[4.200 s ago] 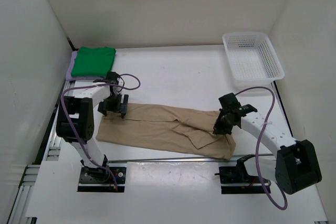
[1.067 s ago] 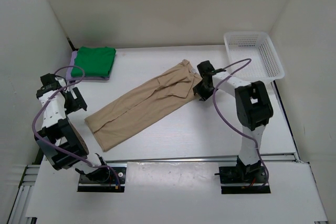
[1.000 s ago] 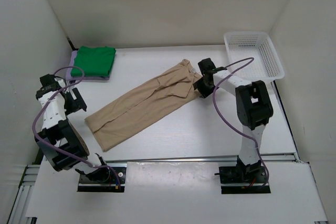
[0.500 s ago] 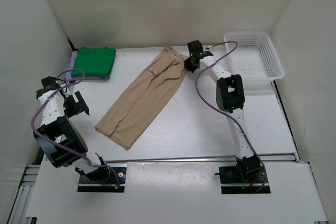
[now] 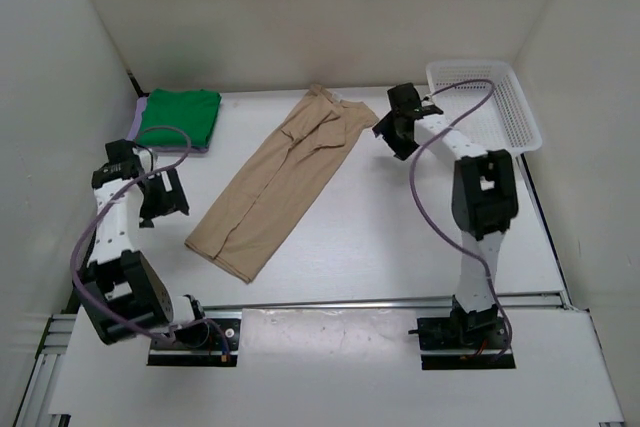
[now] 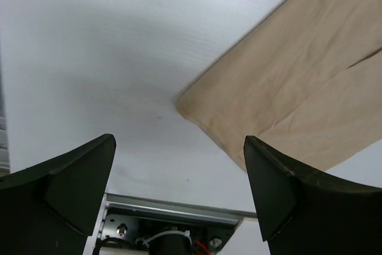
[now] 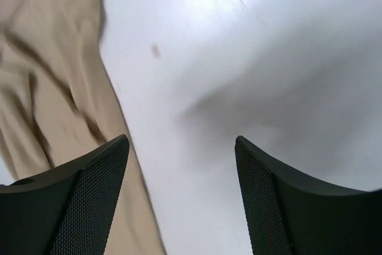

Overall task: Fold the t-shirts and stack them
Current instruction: Rotate the tshirt 90 degrees

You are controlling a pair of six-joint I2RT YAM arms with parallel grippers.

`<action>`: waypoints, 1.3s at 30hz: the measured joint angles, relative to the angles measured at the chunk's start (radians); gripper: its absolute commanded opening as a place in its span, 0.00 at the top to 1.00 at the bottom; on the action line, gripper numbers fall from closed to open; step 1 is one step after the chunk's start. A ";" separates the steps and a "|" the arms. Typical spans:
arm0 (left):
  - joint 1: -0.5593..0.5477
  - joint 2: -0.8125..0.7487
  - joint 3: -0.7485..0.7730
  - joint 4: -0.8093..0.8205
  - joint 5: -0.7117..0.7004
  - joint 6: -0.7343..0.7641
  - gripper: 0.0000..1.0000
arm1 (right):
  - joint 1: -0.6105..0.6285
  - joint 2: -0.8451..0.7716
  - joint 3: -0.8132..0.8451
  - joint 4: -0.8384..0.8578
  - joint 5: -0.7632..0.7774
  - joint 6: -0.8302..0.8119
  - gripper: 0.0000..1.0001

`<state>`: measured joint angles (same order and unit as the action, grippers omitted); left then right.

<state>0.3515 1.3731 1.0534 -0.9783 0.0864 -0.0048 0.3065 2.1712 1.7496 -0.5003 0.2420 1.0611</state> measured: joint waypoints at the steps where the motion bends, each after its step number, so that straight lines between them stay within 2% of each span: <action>1: 0.000 -0.045 0.000 0.007 0.001 0.000 0.01 | 0.018 -0.101 -0.087 -0.027 0.023 -0.021 0.22; 5: 0.003 -0.234 0.010 0.021 0.000 0.001 0.01 | 0.164 -0.434 -0.330 -0.060 0.087 -0.056 0.19; 7: -0.002 -0.330 0.027 0.016 -0.005 0.001 0.01 | 0.298 -0.566 -0.434 -0.072 0.098 -0.037 0.19; 9: -0.009 -0.407 0.058 0.008 -0.011 0.001 0.01 | 0.439 -0.633 -0.534 -0.057 0.088 0.016 0.19; 13: -0.027 -0.539 0.109 -0.013 -0.019 0.001 0.01 | 0.727 -0.582 -0.687 -0.011 0.029 0.177 0.19; 17: -0.029 -0.665 0.126 -0.048 -0.019 0.001 0.01 | 0.890 -0.377 -0.611 0.048 -0.056 0.287 0.19; 22: -0.031 -0.785 0.146 -0.099 -0.019 0.001 0.01 | 0.964 -0.165 -0.363 0.167 -0.129 0.419 0.23; 24: -0.035 -0.793 0.157 -0.114 -0.024 0.001 0.01 | 0.980 -0.134 -0.352 0.213 -0.137 0.492 0.23; 27: -0.039 -0.781 0.160 -0.134 -0.036 0.001 0.01 | 0.985 -0.125 -0.357 0.223 -0.138 0.592 0.29; 31: -0.047 -0.759 0.160 -0.158 -0.051 0.001 0.01 | 0.978 -0.111 -0.358 0.222 -0.138 0.681 0.50; 33: -0.047 -0.756 0.159 -0.163 -0.056 0.001 0.01 | 0.970 -0.095 -0.354 0.226 -0.156 0.713 0.55; 39: -0.047 -0.757 0.136 -0.165 -0.076 0.001 0.01 | 0.936 -0.069 -0.334 0.243 -0.191 0.748 0.55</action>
<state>0.3042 0.6163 1.1893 -1.1431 0.0109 -0.0040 1.2427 2.1021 1.4158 -0.2569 0.0513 1.8095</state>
